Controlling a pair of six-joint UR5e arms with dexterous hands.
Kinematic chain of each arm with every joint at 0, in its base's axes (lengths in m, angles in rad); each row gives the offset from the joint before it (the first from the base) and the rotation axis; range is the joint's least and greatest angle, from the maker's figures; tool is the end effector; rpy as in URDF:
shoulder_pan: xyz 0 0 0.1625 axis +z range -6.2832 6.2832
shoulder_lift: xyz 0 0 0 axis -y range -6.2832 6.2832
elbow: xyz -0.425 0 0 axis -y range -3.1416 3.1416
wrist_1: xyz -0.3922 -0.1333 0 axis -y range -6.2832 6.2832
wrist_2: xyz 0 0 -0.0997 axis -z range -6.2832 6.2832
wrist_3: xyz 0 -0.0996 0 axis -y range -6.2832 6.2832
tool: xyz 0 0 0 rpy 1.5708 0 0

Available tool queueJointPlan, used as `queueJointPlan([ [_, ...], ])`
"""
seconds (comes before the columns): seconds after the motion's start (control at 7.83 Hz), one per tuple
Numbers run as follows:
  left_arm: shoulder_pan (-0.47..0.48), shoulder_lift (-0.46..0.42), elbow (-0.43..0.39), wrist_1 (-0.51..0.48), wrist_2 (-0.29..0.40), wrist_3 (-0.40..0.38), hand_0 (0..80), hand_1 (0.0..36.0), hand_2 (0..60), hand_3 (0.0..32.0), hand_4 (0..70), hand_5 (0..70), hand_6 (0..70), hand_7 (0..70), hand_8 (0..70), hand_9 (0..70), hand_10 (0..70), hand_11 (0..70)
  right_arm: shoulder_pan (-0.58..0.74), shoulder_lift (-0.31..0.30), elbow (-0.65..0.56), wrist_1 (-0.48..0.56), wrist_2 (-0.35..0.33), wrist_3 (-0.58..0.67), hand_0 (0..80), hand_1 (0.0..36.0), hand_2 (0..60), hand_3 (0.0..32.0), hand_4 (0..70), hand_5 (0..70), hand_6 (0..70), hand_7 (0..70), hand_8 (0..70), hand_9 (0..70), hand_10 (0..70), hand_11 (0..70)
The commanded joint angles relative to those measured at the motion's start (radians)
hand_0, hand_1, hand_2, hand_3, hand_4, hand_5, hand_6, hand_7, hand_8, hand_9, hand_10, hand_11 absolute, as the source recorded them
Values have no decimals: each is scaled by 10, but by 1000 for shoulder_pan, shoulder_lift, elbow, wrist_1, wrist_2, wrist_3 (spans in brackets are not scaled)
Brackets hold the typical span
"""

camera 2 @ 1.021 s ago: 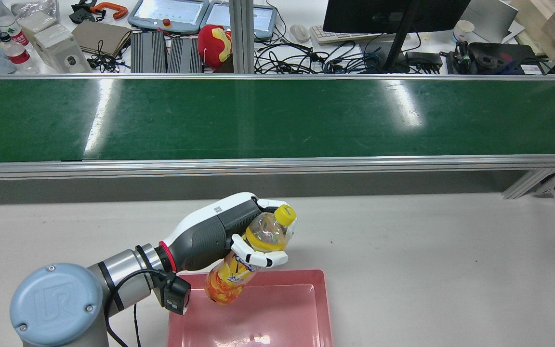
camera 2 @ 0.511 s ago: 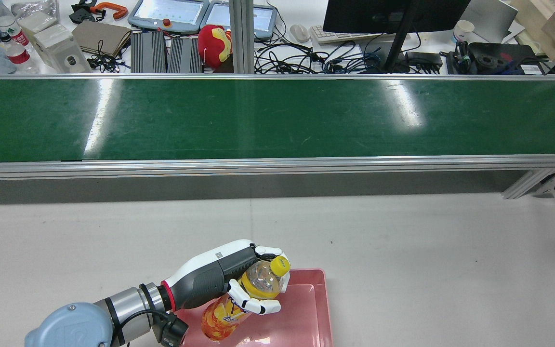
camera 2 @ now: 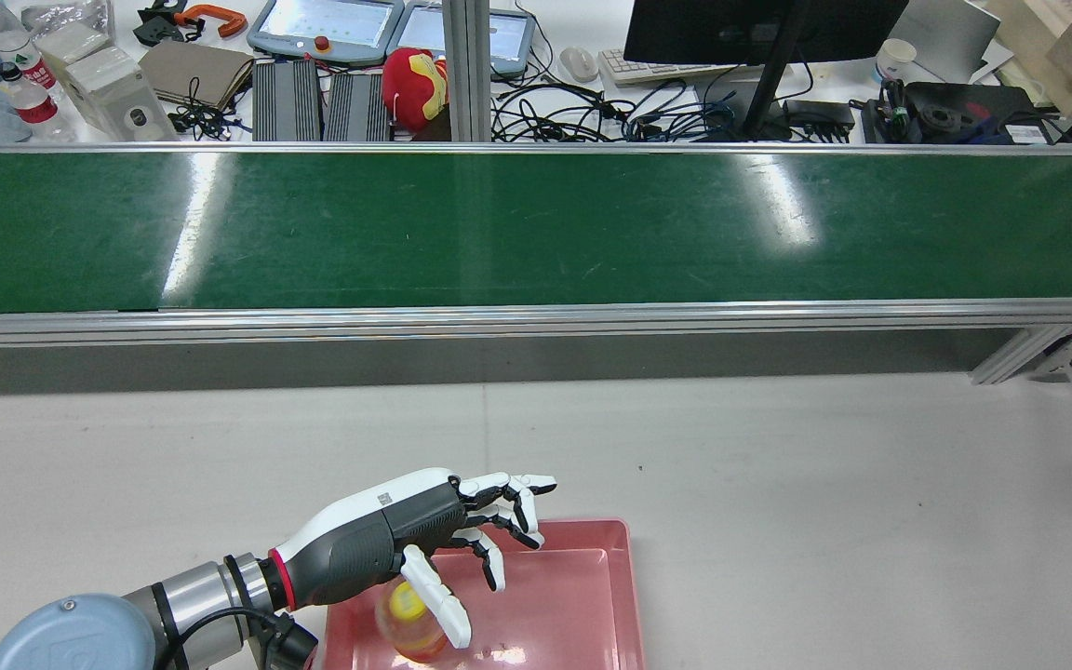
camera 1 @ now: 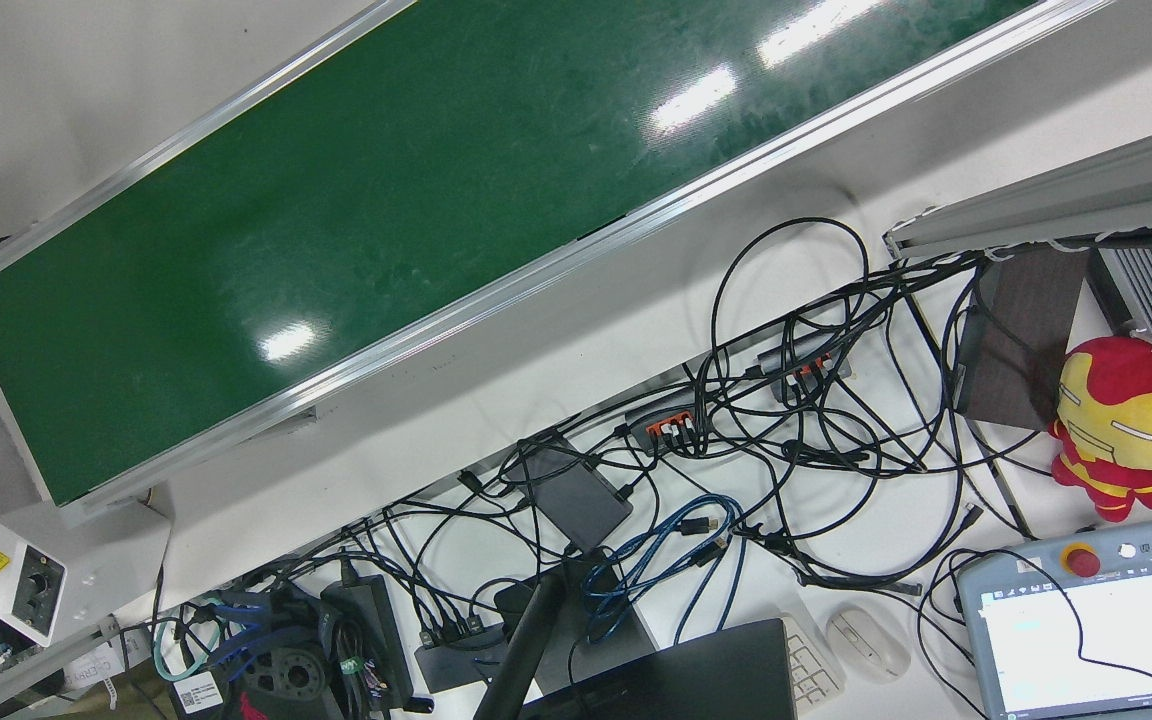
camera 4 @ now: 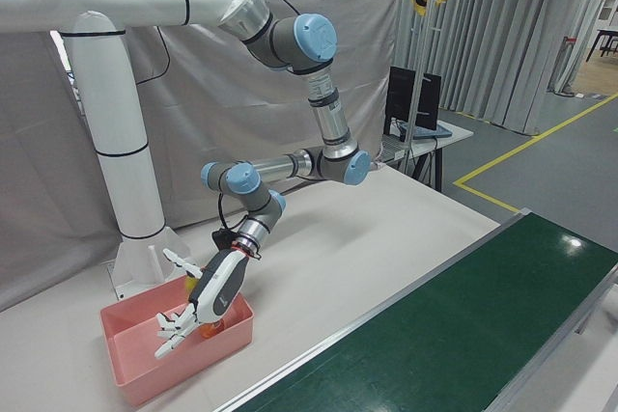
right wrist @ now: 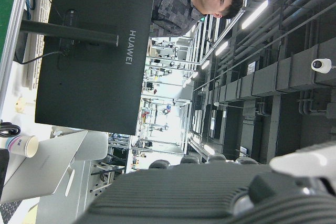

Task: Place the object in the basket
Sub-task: 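Open the left hand fingers to release the bottle in the basket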

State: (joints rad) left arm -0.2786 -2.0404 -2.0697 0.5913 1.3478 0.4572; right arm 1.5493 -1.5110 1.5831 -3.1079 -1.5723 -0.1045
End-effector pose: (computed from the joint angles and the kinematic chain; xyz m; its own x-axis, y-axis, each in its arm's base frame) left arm 0.4779 -0.2983 0.2752 -0.5744 -0.7459 -0.3373 -0.1121 0.4798 -0.8702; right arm 0.1218 -0.5289 0.6471 -0.9945 0.0119 0.1039 -0.1020 0.1074 -0.9890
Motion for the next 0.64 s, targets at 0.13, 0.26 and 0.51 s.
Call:
queueJointPlan([
  [0.13,-20,85,-128,30,-3,1,310,0,0,0,26,356,0,16,130,162,166,237,0,0,0,0,0,-1,0,0,0,0,0,0,0,0,0,0,0,0],
  [0.26,-31,86,-141,35,-3,0,258,0,0,0,34,321,0,6,118,148,133,189,0,0,0,0,0,0,0,0,0,0,0,0,0,0,0,0,0,0],
  [0.51,-77,86,-179,57,-3,-2,263,0,0,0,28,292,0,3,102,129,98,139,0,0,0,0,0,0,0,0,0,0,0,0,0,0,0,0,0,0],
])
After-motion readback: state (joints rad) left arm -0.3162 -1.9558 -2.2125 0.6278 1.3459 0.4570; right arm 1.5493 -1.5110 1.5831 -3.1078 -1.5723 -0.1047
